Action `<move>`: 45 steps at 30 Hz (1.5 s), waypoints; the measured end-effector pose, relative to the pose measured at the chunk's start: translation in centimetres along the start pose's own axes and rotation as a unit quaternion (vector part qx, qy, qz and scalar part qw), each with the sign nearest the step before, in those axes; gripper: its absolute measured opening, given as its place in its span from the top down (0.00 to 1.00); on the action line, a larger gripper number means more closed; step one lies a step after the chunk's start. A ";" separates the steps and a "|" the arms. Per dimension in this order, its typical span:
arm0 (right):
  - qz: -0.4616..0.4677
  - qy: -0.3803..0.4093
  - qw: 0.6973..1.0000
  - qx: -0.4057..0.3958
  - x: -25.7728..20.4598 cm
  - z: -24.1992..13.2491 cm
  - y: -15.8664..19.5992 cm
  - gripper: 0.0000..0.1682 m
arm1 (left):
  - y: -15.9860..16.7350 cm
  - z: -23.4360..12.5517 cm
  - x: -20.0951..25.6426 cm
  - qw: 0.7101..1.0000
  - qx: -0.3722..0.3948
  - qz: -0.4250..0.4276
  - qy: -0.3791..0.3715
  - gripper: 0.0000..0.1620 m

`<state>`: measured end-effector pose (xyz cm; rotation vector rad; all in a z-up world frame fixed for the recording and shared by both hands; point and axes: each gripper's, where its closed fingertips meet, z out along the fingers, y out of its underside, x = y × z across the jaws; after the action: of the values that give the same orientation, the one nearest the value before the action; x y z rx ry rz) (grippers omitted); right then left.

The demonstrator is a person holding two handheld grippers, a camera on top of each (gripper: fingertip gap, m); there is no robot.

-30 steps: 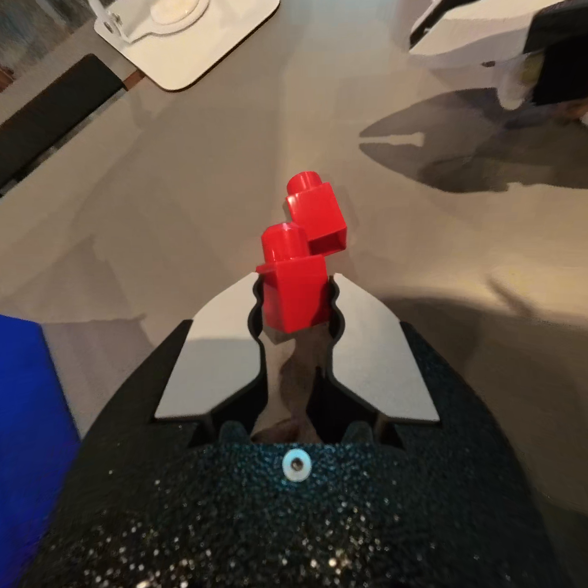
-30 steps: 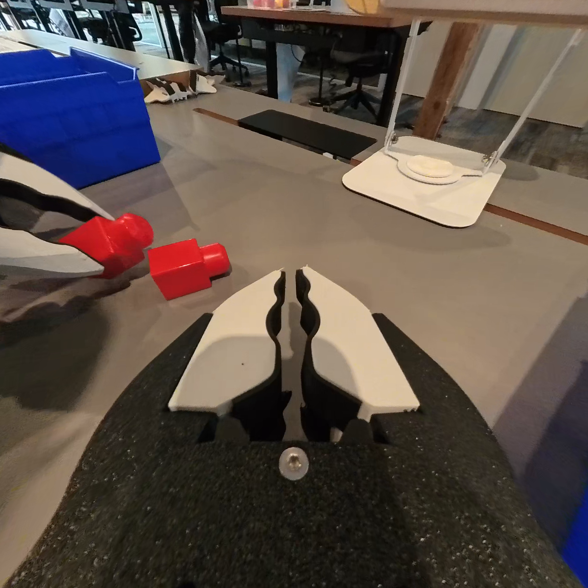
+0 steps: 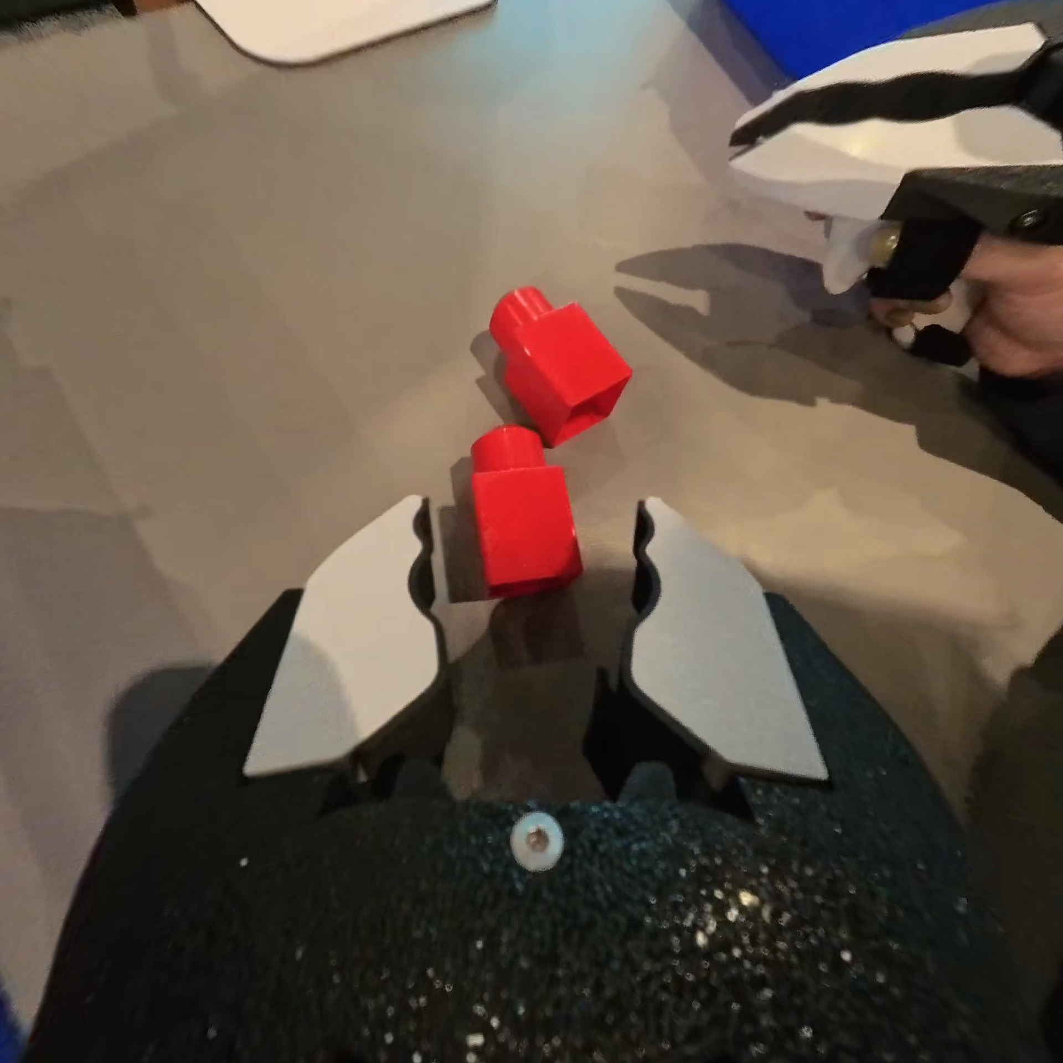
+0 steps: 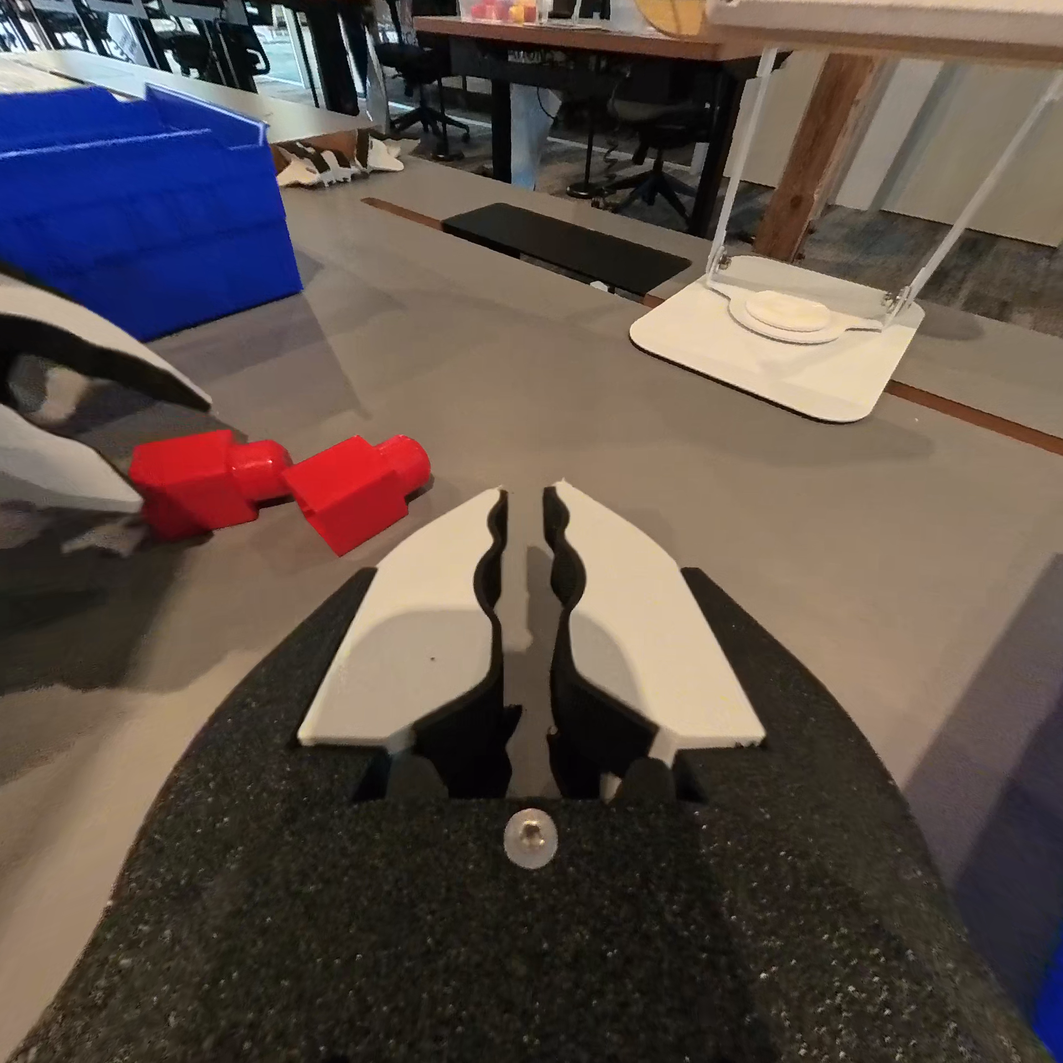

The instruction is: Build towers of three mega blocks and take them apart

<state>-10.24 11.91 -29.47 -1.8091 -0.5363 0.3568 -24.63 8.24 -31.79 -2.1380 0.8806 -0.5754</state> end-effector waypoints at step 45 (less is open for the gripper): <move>-0.014 -0.013 1.000 -0.008 -0.9 0.4 0.1 0.89 | 5.9 -10.7 -23.0 0.930 -0.322 0.179 -0.008 0.68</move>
<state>-11.15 11.74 -29.66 -1.8124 -0.5839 0.3592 -49.04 17.38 -32.37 -2.4406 1.5720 -0.0734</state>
